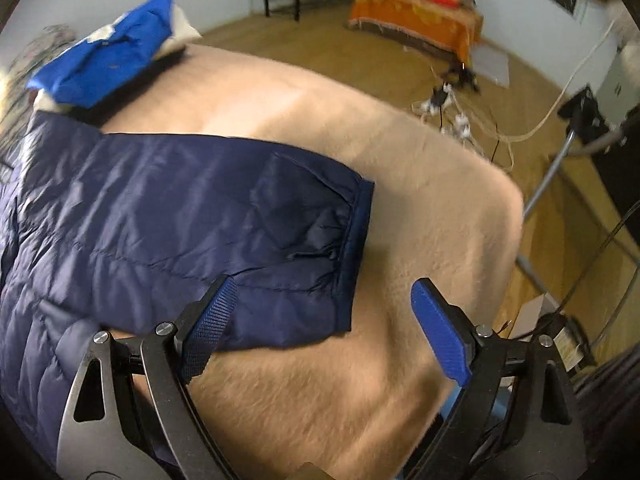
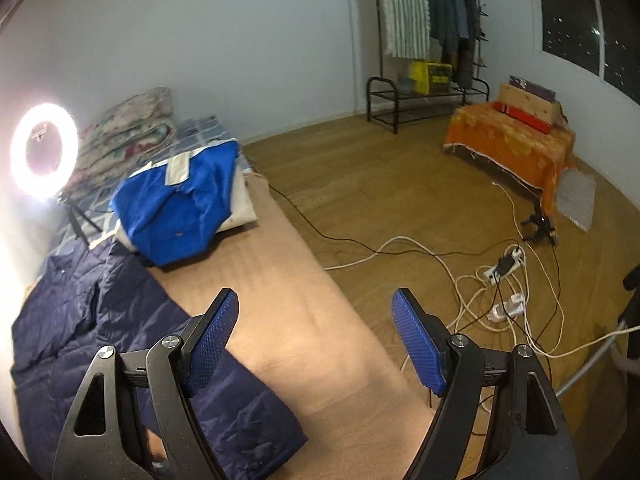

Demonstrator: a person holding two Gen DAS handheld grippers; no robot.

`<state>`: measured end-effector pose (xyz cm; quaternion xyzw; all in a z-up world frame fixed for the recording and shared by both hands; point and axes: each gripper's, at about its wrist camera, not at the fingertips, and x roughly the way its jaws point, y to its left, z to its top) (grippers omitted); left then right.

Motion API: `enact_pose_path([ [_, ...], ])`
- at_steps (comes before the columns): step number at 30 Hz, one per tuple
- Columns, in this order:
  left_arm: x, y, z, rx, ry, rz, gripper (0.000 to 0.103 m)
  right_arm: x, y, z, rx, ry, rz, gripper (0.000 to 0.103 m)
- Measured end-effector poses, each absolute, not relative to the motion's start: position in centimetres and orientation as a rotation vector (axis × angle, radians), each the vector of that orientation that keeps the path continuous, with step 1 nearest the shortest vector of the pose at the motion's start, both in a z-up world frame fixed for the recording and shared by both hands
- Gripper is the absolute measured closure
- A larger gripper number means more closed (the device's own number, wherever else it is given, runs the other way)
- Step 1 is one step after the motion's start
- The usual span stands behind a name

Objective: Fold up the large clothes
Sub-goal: 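Grasp the cuff of the other sleeve with the left tool, then fold the held sleeve across the jacket body and open the left tool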

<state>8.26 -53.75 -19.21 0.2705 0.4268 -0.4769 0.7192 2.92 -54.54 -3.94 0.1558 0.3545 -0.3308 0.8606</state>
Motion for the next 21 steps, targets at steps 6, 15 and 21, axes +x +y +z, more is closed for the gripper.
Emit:
enact_pose_path([
  [6,8.2,-56.3,-21.5,0.759,0.889,-0.975,0.023,2.9,-55.0,-4.2,0.359,0.74,-0.686,0.024],
  [15,10.0,-56.7,-21.8,0.7,0.983,-0.978,0.088,3.3,-54.3,-3.7,0.366,0.716,-0.666,0.024],
  [21,13.0,-54.3,-18.2,0.5,1.056,-1.012,0.096,3.7,-53.8,-3.3,0.344,0.707,-0.67,0.024],
])
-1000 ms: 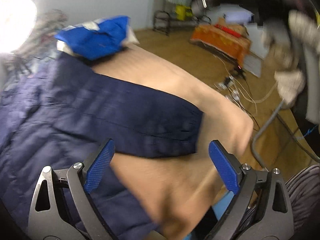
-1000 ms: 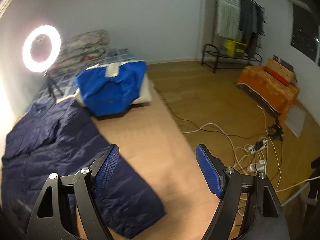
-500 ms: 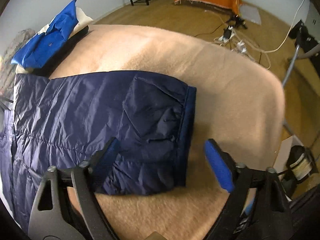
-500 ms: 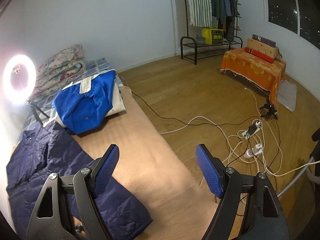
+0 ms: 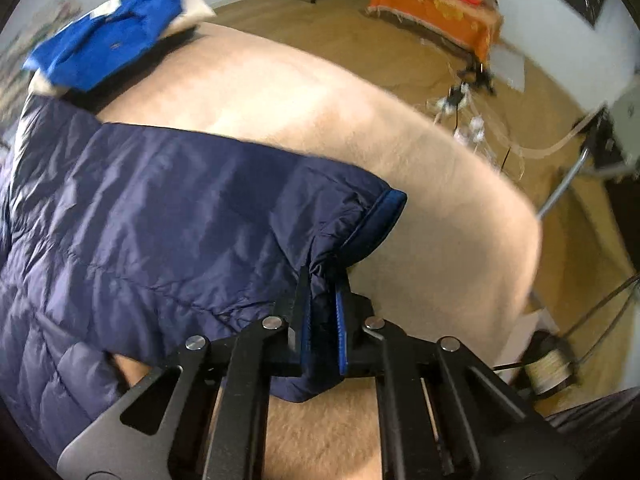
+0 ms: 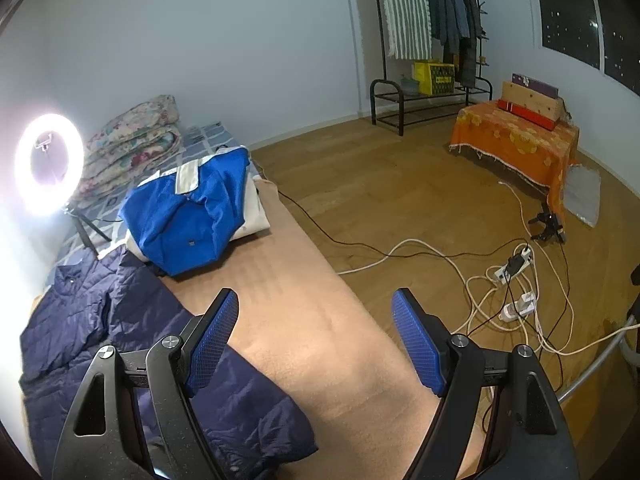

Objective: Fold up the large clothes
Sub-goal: 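Fold the held sleeve across the jacket body and open the left tool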

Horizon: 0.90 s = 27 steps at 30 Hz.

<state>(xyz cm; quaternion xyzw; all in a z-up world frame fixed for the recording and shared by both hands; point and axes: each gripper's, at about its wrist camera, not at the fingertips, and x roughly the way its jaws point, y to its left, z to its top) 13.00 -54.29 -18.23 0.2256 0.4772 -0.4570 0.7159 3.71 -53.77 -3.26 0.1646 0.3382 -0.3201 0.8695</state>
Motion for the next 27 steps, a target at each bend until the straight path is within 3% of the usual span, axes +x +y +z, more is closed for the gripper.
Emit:
enact_pose_path([
  [16,24.0,-37.9,-5.2,0.022,0.965,-0.911,0.096,7.5,-49.9,-4.0,0.301,0.738,-0.61,0.024],
  [27,34.3,-22.6,-6.0,-0.13,0.909,-0.59,0.096,10.8,-46.0,-5.3,0.196,0.792,-0.563,0.024],
])
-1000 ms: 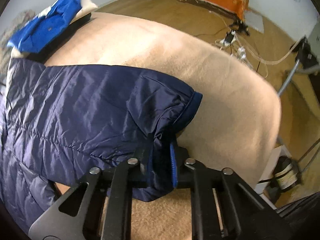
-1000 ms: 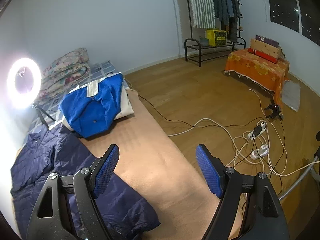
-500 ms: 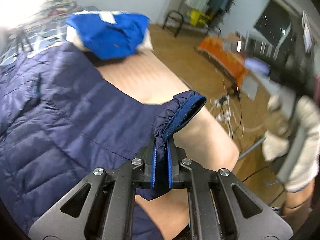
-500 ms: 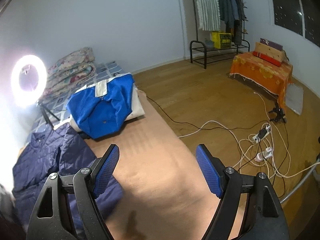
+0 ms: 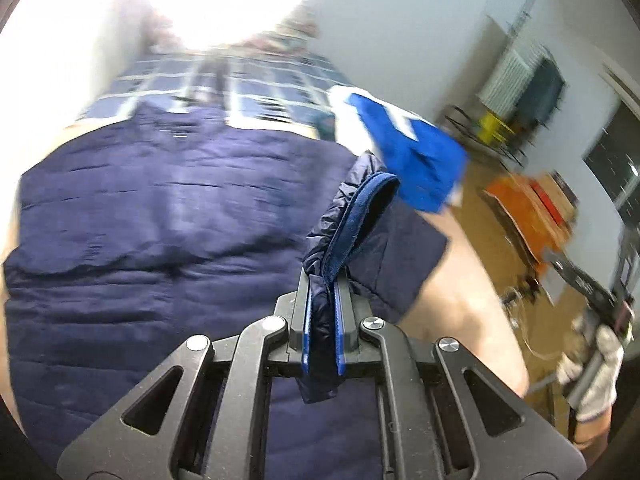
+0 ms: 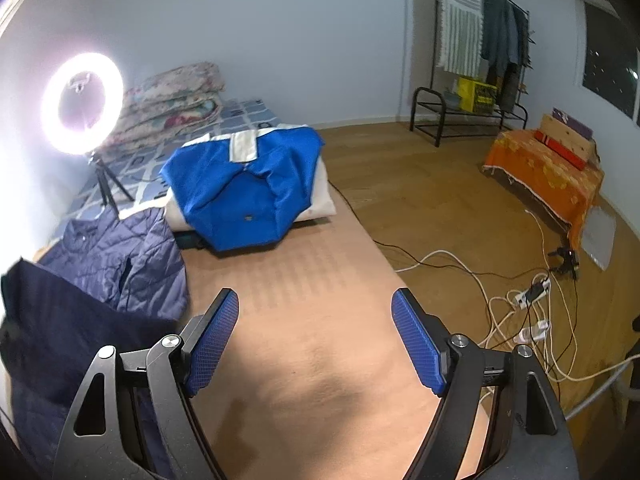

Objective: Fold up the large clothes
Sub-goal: 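Fold the held sleeve across the jacket body and open the left tool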

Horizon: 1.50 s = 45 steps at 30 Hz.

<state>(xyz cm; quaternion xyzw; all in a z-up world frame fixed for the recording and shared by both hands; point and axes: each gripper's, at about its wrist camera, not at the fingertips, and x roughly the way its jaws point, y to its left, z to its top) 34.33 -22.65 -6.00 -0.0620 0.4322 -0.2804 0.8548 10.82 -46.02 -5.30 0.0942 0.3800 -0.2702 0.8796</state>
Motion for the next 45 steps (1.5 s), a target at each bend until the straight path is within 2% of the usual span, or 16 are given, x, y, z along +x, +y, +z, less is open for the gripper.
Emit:
enact_pose_path([
  [10,43.1,-11.1,-10.4,-0.255,0.914,-0.338,0.096,12.6,-43.7,-6.0,0.18,0.82,-0.518,0.024],
  [18,48.0,-5.7,-15.5,-0.27,0.958,-0.233,0.096,14.1,-41.2,-6.3,0.133,0.831,-0.488,0.024],
  [24,50.9,-2.6,-16.1,-0.35,0.915,-0.221,0.096,14.8,-39.9,-6.7,0.109,0.837,-0.467,0.024],
  [29,53.5,-1.8,-16.6,-0.359,0.883,-0.218,0.096,15.2,-38.8,-7.0,0.086,0.845,-0.456,0.024],
  [42,56.9,-1.8,-21.7,-0.303,0.956,-0.132,0.096,16.4,-36.7,-7.7,0.046,0.861,-0.415,0.024],
  [44,57.0,-1.8,-22.0,-0.294,0.96,-0.11,0.093,16.4,-36.5,-7.7,0.039,0.861,-0.412,0.024],
  [45,57.1,-1.8,-22.1,-0.289,0.963,-0.099,0.088,16.4,-36.3,-7.7,0.037,0.862,-0.41,0.024],
])
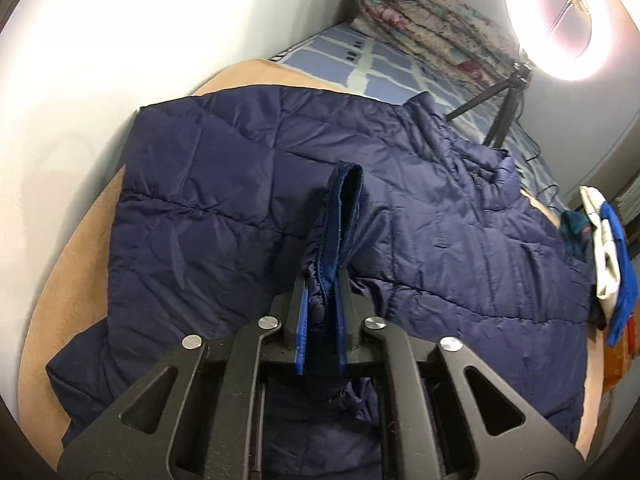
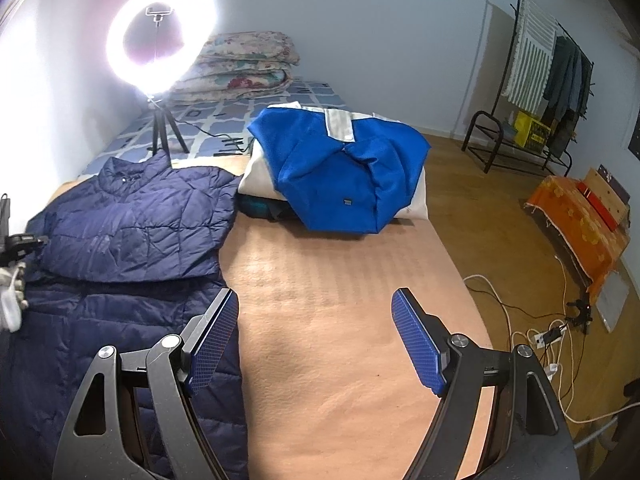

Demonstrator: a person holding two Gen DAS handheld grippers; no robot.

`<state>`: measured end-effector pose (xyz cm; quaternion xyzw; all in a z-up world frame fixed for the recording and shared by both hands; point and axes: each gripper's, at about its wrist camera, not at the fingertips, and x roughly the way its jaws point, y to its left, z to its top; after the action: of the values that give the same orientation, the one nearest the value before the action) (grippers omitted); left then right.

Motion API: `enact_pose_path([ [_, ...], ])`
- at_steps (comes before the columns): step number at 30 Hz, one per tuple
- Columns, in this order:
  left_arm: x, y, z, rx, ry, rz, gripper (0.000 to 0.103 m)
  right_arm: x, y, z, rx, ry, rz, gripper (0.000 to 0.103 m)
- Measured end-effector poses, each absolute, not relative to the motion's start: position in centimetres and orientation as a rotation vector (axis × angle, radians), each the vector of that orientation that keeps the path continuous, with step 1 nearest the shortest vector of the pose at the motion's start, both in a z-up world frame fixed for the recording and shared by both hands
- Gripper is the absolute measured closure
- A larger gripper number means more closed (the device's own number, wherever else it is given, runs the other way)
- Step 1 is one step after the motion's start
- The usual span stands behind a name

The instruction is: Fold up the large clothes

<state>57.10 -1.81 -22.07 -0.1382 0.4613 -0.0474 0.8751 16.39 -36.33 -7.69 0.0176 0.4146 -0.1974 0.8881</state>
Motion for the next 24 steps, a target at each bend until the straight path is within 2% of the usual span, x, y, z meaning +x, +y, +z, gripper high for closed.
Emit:
enact_pose_path([
  [4,57.3,-1.7,-21.6,-0.223,0.959,-0.055,0.076,16.2,-36.1,-7.4,0.032,0.858,-0.405,0.024],
  [10,55.3,-0.2,-18.0,-0.179,0.898,-0.035,0.076,15.4,-36.1,-6.4,0.049,0.823,-0.382,0.024],
  [16,49.7,1.6,-11.4,-0.123,0.809,-0.07,0.074,13.9,-35.4,-5.0,0.039,0.765,-0.338,0.024],
  [17,48.7,1.9,-10.4,-0.117,0.798,-0.074,0.071,13.5,-35.4,-4.8,0.038,0.752,-0.328,0.024],
  [19,46.2,2.8,-8.3,-0.114,0.765,-0.083,0.05,12.9,-35.5,-4.5,0.044,0.73,-0.305,0.024],
  [23,39.9,4.9,-4.4,-0.091,0.714,-0.09,0.045,11.6,-35.5,-4.2,0.039,0.684,-0.271,0.024],
  [24,38.1,5.5,-3.6,-0.088,0.707,-0.092,0.04,11.2,-35.5,-4.2,0.039,0.677,-0.26,0.024],
])
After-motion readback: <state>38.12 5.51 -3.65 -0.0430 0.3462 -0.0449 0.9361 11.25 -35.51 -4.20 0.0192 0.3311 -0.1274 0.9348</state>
